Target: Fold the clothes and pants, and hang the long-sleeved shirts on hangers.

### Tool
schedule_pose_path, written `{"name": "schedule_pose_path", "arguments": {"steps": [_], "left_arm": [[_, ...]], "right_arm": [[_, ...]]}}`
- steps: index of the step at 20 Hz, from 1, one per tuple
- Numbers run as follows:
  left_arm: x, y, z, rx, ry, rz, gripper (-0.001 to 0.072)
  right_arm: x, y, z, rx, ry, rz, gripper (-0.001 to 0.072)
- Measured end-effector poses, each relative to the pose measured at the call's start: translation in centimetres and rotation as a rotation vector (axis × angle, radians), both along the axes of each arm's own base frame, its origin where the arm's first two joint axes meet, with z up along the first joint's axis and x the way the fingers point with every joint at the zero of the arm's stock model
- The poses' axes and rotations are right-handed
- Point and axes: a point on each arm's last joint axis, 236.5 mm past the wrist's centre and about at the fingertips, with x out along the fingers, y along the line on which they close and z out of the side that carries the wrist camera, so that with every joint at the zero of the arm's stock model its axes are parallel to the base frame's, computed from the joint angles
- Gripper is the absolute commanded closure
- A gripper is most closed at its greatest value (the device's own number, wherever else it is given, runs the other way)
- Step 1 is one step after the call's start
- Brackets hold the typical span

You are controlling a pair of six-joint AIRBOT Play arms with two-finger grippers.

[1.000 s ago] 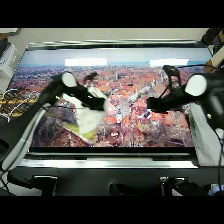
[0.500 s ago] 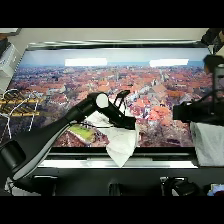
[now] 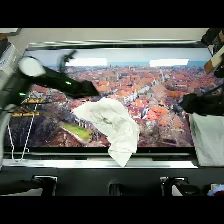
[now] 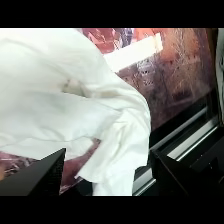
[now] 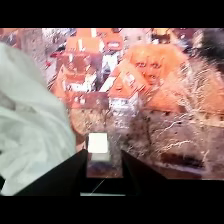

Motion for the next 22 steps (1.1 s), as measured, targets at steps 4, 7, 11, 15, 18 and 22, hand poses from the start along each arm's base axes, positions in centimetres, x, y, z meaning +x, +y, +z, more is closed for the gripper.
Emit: {"name": "schedule_pose_path", "arguments": {"steps": [4,7,11,15,18,22], "left_arm": [[1.4,6.4,2.6,0.004,-0.047,0.116,0.0094],[2.0,8.8,3.2,0.008,-0.059,0.165,0.0095],[2.3,10.1,3.3,0.01,-0.061,0.192,0.0094],[2.4,10.4,3.3,0.01,-0.06,0.2,0.0094],[2.4,10.5,3.3,0.01,-0.059,0.202,0.0094],[2.4,10.7,3.2,0.016,-0.058,0.205,0.0094]], "right_arm": [[-2.9,3.3,-10.1,0.288,0.315,0.087,0.0255],[-7.6,7.3,-15.8,0.53,0.499,0.119,0.0285],[-11.7,10.8,-20.4,0.672,0.595,0.094,0.0283],[-11.7,13.0,-22.7,0.674,0.549,0.064,0.0272],[-10.9,14.0,-24.2,0.626,0.5,0.042,0.0272],[-9.2,14.5,-25.6,0.554,0.417,-0.005,0.0305]]}}
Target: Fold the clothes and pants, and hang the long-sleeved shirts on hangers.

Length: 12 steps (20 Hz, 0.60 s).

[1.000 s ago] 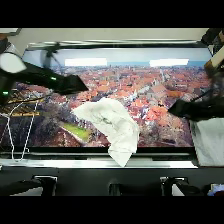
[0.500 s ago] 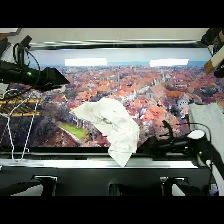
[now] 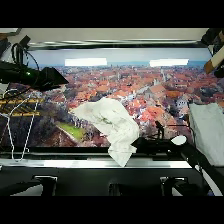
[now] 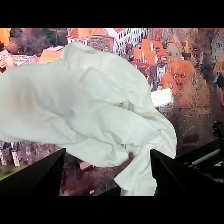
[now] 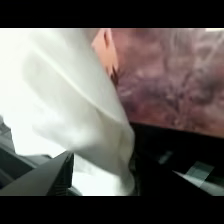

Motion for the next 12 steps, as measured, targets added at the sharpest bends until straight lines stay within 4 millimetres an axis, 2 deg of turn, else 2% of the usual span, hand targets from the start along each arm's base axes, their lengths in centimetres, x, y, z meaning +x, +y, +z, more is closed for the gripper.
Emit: {"name": "schedule_pose_path", "arguments": {"steps": [1,3,5,7,12], "left_arm": [[0.0,0.1,-0.1,0.006,0.0,0.002,0.0094],[0.1,0.6,-0.5,0.027,0.002,0.01,0.0093],[0.4,1.3,-1.7,0.052,0.013,0.031,0.0093],[0.7,2.7,-3.7,0.071,0.048,0.068,0.0093],[1.1,7.8,-11.6,0.068,0.155,0.203,0.0094]], "right_arm": [[0.3,0.1,-0.2,-0.011,-0.012,-0.007,0.0443],[0.8,0.1,-0.4,-0.027,-0.033,-0.024,0.0673],[0.9,0.6,-0.1,-0.013,-0.051,-0.011,0.0676],[0.4,1.4,0.5,0.022,-0.055,0.025,0.0678],[-1.6,3.0,1.9,0.109,-0.025,0.109,0.0678]]}}
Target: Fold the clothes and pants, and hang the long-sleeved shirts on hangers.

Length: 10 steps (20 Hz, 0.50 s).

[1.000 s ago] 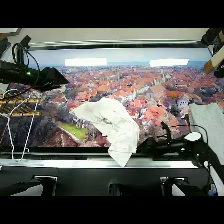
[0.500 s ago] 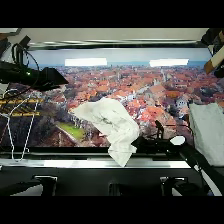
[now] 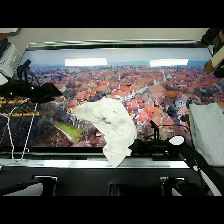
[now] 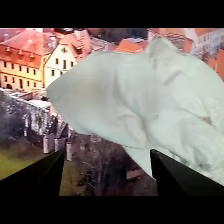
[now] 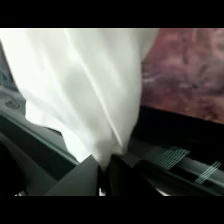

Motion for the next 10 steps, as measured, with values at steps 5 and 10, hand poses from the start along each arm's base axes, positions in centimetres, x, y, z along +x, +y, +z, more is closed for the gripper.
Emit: {"name": "schedule_pose_path", "arguments": {"steps": [5,10], "left_arm": [[-0.4,1.0,-7.8,-0.089,0.081,0.012,0.0104],[0.4,-1.3,-11.9,-0.165,0.093,-0.019,0.0105]], "right_arm": [[-0.5,1.2,1.5,0.084,0.032,0.004,0.0678],[-0.5,1.7,2.3,0.124,0.065,-0.02,0.0678]]}}
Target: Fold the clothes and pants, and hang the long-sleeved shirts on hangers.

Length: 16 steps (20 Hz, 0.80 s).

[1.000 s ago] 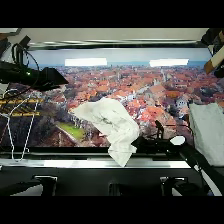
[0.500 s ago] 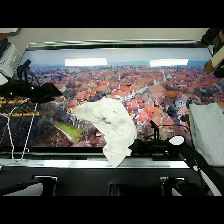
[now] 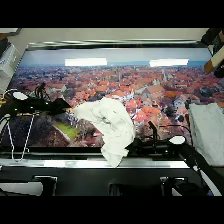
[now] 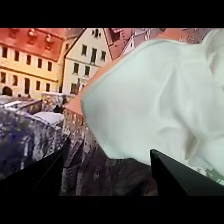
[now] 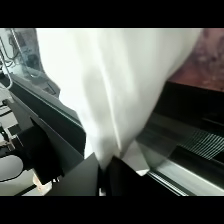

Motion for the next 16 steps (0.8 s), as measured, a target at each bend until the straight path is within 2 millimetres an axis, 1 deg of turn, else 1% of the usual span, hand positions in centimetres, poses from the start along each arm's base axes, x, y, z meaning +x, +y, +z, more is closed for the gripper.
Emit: {"name": "schedule_pose_path", "arguments": {"steps": [4,8,9,10,11,12,14,15,16], "left_arm": [[0.0,-2.0,-2.4,-0.019,0.023,-0.027,0.0105],[0.5,-4.1,-3.4,-0.024,0.015,-0.035,0.0117],[0.6,-4.3,-3.7,-0.017,0.011,-0.036,0.0226],[0.9,-4.5,-4.1,-0.004,0.003,-0.03,0.0525],[1.0,-4.4,-4.7,0.015,0.001,-0.033,0.0689],[0.9,-4.5,-5.0,0.024,0.0,-0.04,0.0691],[1.1,-4.9,-4.9,0.018,-0.011,-0.041,0.0692],[1.3,-5.0,-4.6,0.019,-0.024,-0.05,0.0693],[1.8,-5.2,-3.9,0.011,-0.046,-0.053,0.0694]], "right_arm": [[0.2,0.3,0.5,0.027,0.013,-0.016,0.0678],[0.1,0.6,1.0,0.051,0.026,-0.018,0.0678],[0.0,0.7,1.1,0.058,0.03,-0.016,0.0678],[-0.1,0.8,1.3,0.065,0.032,-0.015,0.0678],[-0.1,0.8,1.4,0.071,0.034,-0.016,0.0678],[-0.1,0.9,1.6,0.078,0.036,-0.017,0.0678],[0.0,1.0,1.8,0.091,0.036,-0.022,0.0678],[0.1,1.1,2.1,0.099,0.033,-0.019,0.0679],[0.1,1.3,2.6,0.112,0.026,-0.01,0.0679]]}}
